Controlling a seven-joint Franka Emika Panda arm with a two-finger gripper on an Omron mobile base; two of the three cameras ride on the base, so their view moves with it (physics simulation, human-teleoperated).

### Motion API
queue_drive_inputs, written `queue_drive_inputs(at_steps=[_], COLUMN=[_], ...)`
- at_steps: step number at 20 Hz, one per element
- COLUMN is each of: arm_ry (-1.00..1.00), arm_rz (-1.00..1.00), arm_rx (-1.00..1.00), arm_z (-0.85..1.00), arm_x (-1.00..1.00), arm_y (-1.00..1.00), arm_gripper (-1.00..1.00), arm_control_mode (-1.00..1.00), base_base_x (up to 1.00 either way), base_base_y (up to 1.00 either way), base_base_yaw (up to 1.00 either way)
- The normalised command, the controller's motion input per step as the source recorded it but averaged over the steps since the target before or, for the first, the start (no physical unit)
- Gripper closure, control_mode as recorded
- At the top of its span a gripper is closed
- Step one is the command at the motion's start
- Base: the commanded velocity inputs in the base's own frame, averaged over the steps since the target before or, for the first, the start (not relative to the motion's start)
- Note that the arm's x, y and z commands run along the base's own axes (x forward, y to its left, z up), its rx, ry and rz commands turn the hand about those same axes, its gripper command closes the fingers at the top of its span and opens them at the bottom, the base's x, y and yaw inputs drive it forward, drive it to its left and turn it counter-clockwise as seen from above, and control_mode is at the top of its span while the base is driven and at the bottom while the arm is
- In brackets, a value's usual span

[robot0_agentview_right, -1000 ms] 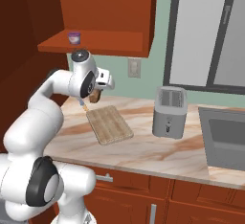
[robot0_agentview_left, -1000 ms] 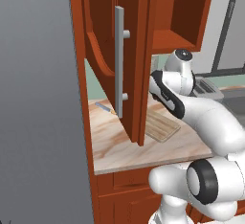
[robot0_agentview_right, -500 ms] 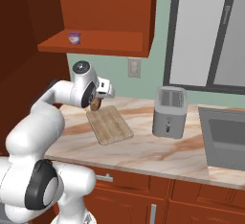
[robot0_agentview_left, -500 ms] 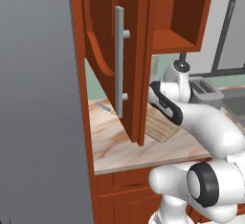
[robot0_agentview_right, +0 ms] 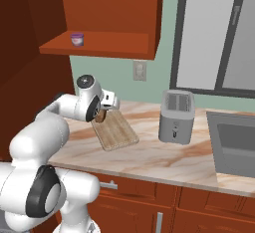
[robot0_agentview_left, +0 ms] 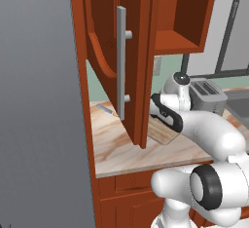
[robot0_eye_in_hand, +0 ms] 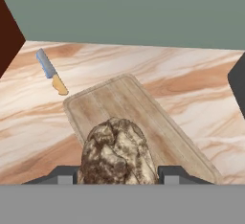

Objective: Pick the bread, place it on the cutting board, pick the jam, place it on the counter, and close the cabinet.

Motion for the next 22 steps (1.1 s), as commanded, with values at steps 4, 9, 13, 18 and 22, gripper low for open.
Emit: queue_drive_inputs(at_steps=[4, 9, 13, 18, 22], arm_ry=[-0.02, 0.00, 0.00, 0.00, 0.00], arm_rz=[0.00, 0.00, 0.00, 0.00, 0.00], arm_rx=[-0.01, 0.00, 0.00, 0.00, 0.00], arm_z=[-0.23, -0.12, -0.10, -0.07, -0.09], arm_x=[0.14, 0.16, 0.20, 0.19, 0.12], arm_y=[0.00, 0.00, 0.00, 0.00, 0.00], arm_gripper=[1.00, 1.00, 1.00, 1.00, 1.00], arm_control_mode=[-1.00, -1.00, -1.00, -1.00, -1.00], base_base_x=[0.00, 0.00, 0.00, 0.00, 0.00], base_base_y=[0.00, 0.00, 0.00, 0.00, 0.00], base_base_yaw=[0.00, 0.00, 0.00, 0.00, 0.00])
